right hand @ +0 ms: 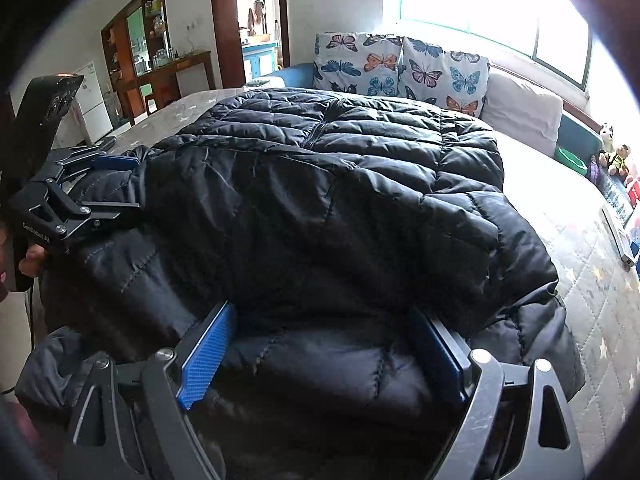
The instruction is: Fold large clothes
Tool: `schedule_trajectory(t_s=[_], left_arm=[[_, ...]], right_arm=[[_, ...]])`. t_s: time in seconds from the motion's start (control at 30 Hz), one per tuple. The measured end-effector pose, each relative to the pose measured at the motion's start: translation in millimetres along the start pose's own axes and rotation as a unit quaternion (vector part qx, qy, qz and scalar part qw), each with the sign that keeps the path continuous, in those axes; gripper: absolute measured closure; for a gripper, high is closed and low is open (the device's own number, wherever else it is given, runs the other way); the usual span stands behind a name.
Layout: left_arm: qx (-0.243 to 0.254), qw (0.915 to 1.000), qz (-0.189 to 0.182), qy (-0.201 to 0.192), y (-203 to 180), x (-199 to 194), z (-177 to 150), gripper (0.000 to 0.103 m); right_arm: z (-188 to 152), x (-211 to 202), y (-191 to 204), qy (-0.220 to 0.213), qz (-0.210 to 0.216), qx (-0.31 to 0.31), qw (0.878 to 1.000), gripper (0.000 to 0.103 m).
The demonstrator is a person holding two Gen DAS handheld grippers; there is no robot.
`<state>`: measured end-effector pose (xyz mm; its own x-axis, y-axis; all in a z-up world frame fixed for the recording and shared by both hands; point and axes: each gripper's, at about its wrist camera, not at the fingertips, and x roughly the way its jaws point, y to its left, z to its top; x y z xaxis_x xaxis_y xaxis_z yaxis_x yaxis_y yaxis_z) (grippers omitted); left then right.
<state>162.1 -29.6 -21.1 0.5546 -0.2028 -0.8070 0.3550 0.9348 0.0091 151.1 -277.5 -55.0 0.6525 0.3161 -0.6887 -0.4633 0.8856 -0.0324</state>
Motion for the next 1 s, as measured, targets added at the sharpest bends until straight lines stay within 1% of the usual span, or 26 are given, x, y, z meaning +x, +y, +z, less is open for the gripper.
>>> schedule_trajectory(t_s=[0.07, 0.17, 0.3, 0.4, 0.47, 0.53, 0.6, 0.67, 0.7, 0.83, 0.93, 1.0], left_arm=[[-0.002, 1.0, 0.002, 0.0, -2, -9, 2, 0.0], [0.0, 0.9998, -0.011, -0.014, -6, -31, 3, 0.0], [0.008, 0.9995, -0.014, -0.026, -8, -49, 2, 0.0], [0.004, 0.9998, -0.017, -0.01, -6, -43, -1, 0.0], [-0.001, 0.9999, -0.014, 0.005, -4, -32, -7, 0.0], [0.006, 0.9999, -0.01, 0.005, -6, -26, -14, 0.0], [0.028, 0.9996, 0.009, -0.002, -14, -24, -20, 0.0], [0.045, 0.9988, 0.02, 0.0, -20, -24, -22, 0.0], [0.051, 0.9985, 0.019, 0.001, -22, -27, -23, 0.0], [0.078, 0.9967, -0.016, -0.014, -30, -59, -31, 0.0], [0.123, 0.9917, -0.028, -0.022, -41, -83, -49, 0.0], [0.156, 0.987, -0.033, -0.016, -49, -94, -65, 0.0]], right_arm=[[3, -1, 0, 0.006, -0.001, -0.002, 1.0, 0.007], [14, -12, 2, 0.019, -0.003, -0.002, 1.0, 0.007], [27, -35, 2, -0.007, -0.012, -0.023, 1.0, 0.007], [32, -32, -4, -0.007, -0.013, -0.019, 1.0, 0.007], [29, -19, -12, 0.008, -0.004, -0.005, 1.0, 0.007], [21, -2, -22, 0.034, 0.02, 0.02, 0.999, 0.007], [14, 9, -27, 0.038, 0.035, 0.034, 0.998, 0.006], [11, 10, -23, 0.037, 0.027, 0.021, 0.999, 0.006], [10, 11, -21, 0.038, 0.023, 0.016, 0.999, 0.006], [9, 9, -21, 0.038, 0.026, 0.011, 0.999, 0.006], [9, 11, -19, 0.045, 0.022, 0.01, 0.999, 0.006], [8, 11, -20, 0.045, 0.022, 0.009, 0.999, 0.005]])
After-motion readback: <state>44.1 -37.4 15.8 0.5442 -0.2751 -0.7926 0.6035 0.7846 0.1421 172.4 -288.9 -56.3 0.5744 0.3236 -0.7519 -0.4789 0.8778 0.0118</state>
